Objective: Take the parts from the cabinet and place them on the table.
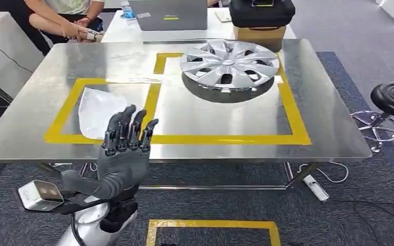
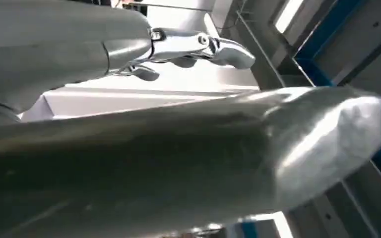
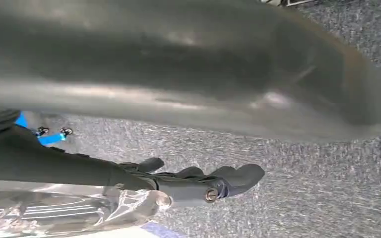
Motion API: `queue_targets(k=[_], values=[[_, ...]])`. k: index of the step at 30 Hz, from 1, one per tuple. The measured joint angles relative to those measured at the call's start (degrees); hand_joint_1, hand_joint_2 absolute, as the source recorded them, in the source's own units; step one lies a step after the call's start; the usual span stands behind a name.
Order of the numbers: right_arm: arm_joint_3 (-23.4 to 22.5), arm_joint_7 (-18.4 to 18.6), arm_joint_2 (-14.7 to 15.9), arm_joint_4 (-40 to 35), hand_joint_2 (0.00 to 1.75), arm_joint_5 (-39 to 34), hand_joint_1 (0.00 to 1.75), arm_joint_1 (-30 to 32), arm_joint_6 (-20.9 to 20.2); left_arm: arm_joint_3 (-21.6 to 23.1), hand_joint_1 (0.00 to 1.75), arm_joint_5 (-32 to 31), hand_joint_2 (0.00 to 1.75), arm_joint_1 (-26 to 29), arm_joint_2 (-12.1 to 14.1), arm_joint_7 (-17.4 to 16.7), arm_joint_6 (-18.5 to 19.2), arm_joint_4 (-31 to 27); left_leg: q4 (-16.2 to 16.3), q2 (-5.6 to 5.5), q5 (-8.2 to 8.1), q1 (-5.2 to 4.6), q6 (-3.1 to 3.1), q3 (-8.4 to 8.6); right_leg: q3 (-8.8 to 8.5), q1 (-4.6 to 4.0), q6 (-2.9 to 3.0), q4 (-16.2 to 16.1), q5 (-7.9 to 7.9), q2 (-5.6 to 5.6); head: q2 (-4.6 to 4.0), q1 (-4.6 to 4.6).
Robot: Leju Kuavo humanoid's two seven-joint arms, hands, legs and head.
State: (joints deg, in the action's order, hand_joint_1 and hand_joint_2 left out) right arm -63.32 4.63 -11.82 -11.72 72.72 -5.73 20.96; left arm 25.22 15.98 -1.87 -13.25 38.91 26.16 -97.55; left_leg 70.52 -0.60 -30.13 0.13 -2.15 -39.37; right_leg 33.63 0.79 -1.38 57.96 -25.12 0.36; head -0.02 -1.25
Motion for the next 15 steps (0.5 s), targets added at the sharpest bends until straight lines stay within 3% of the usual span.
queue_targets(k=[2,3,4,7,8,10,12,13,14,15], values=[[0.0,0.0,0.0,0.0,0.0,0.0,0.0,-0.1,-0.1,0.1,0.0,-0.2,0.0,-0.1,0.0,0.0,0.7,0.0,-8.9,0.04,4.45,0.02,0.25,4.62,-0.06,0.04,-0.3,0.0,0.05,0.12,0.0,-0.04],[0.1,0.0,0.0,0.0,0.0,0.0,0.0,-0.1,-0.1,0.1,0.0,-0.3,0.0,-0.2,0.0,0.0,1.0,0.0,-11.5,0.08,4.96,-0.06,0.35,5.93,0.14,-0.39,-0.74,0.2,-0.04,0.17,0.0,-0.11],[0.1,0.0,0.0,0.0,0.0,0.0,0.0,-0.1,-0.1,0.2,0.0,-0.5,0.0,-0.5,-0.1,0.0,1.4,0.0,-13.4,0.01,4.05,0.1,0.92,6.62,0.63,-0.53,-1.03,0.7,-0.11,0.23,0.0,-0.15],[0.1,-0.2,0.0,0.0,0.0,0.0,0.0,-0.1,-0.1,0.2,0.0,-0.6,0.0,-0.3,0.0,0.0,1.8,0.2,-13.0,-0.11,4.29,-0.12,1.95,6.15,0.62,-0.28,-1.97,0.4,0.1,0.11,0.0,0.11],[0.1,-0.2,0.0,0.0,0.0,0.0,0.0,-0.1,-0.1,0.3,0.0,-0.5,1.75,-0.4,-0.1,-0.1,2.0,0.2,-13.2,0.06,4.72,0.17,2.36,6.28,0.96,-0.17,-2.3,0.8,-0.39,0.08,0.0,0.02],[0.1,-0.2,0.0,0.0,0.0,-0.2,0.0,-0.1,-0.1,0.4,0.0,-0.2,1.75,-0.4,-0.1,-0.4,2.3,0.4,-13.2,0.17,4.9,0.16,2.75,6.23,3.23,-0.2,-2.64,6.4,-4.54,0.03,0.0,0.7],[0.1,-0.2,0.0,0.0,0.0,-0.2,0.0,-0.1,-0.1,0.4,0.0,-0.1,1.75,-0.4,0.0,-0.9,2.3,0.9,-13.1,0.23,5.03,-0.02,2.96,5.94,7.18,-0.21,-2.81,15.8,-8.83,0.02,0.0,0.7],[0.1,-0.1,0.0,0.0,0.0,-0.2,0.0,0.0,-0.1,0.4,0.0,-0.2,1.75,-0.4,0.0,-0.9,2.3,1.2,-13.1,0.23,5.11,-0.08,3.07,5.83,8.09,-0.21,-2.8,18.2,-9.38,0.02,0.0,0.61],[0.1,-0.1,0.0,0.0,0.0,-0.3,0.0,0.1,-0.1,0.4,0.0,-0.5,1.75,-0.4,0.1,-0.9,2.3,1.4,-13.1,0.22,5.17,-0.11,3.09,5.79,7.55,-0.22,-2.73,17.6,-8.51,0.03,0.0,0.66],[0.0,0.0,0.0,0.0,0.0,-0.4,0.0,0.1,-0.1,0.4,0.0,-0.5,1.75,-0.4,0.2,-0.9,2.3,1.5,-13.1,0.2,5.24,-0.12,3.04,5.78,5.9,-0.22,-2.62,14.7,-6.77,0.03,0.0,0.66]])
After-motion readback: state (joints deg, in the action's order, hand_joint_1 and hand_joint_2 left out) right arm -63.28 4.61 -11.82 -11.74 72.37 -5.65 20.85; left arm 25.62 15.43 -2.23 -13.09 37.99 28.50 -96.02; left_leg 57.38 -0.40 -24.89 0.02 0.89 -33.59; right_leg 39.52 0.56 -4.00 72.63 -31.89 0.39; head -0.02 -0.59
